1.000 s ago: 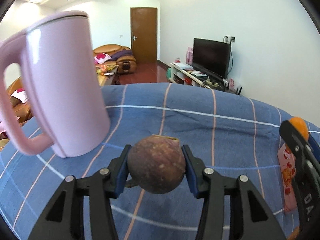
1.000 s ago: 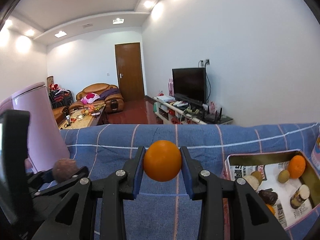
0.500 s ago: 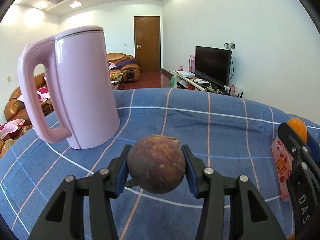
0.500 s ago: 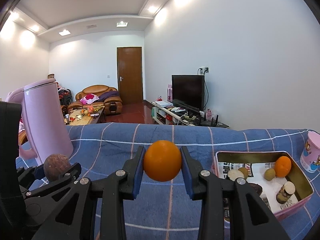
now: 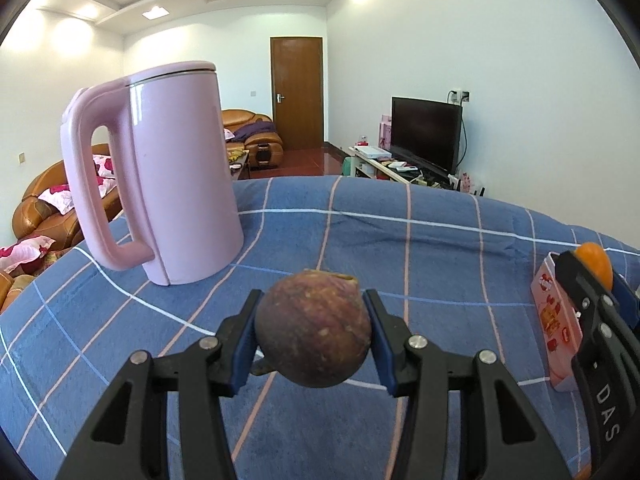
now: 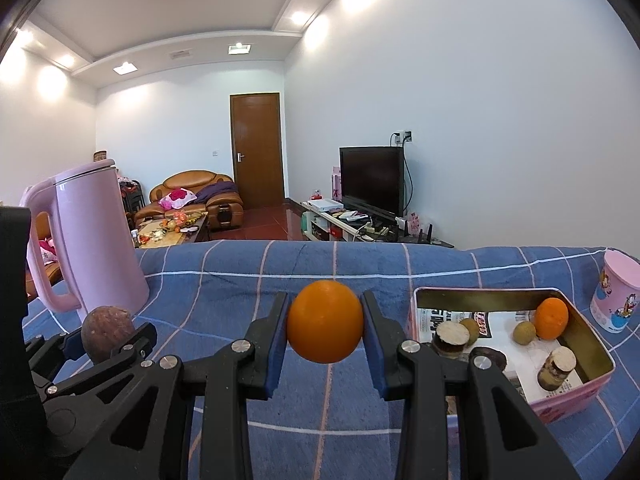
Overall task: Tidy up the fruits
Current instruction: 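Lift the purple-brown fruit with the left tool while the right tool carries the orange toward the tin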
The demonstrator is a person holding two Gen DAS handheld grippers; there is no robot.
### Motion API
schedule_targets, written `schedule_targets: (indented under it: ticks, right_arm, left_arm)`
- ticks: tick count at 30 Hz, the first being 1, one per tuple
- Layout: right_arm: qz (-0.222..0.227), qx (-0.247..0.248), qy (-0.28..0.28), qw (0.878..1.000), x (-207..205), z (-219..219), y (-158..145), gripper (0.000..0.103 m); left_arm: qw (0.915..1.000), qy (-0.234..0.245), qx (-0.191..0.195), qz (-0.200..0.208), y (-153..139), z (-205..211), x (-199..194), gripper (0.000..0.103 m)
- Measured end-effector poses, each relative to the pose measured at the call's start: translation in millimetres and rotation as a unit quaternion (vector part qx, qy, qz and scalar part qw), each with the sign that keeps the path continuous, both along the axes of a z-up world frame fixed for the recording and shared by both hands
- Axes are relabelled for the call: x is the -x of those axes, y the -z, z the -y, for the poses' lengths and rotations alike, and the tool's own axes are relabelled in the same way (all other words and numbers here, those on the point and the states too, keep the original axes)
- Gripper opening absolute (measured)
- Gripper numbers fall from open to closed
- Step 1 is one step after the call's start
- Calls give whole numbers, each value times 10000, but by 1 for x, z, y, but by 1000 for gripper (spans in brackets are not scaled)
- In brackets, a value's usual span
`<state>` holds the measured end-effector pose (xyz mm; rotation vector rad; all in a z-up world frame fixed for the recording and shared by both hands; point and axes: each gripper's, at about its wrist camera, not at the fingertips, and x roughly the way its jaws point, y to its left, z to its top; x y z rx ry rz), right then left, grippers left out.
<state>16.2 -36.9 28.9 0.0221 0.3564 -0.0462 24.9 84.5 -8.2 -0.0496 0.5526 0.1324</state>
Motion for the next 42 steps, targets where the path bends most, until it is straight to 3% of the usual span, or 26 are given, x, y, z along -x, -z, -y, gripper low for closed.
schedule_targets:
  ticks: [24,42]
  right_arm:
    - [-131,-216,24,9997,20,27,-1,37]
    - [-91,-54,74,9999,40,51,-2,37]
  left_arm:
    - [10000,56,45,-57,1,19,23,51]
    - [9994,325,-71,11,-1,52,34,51]
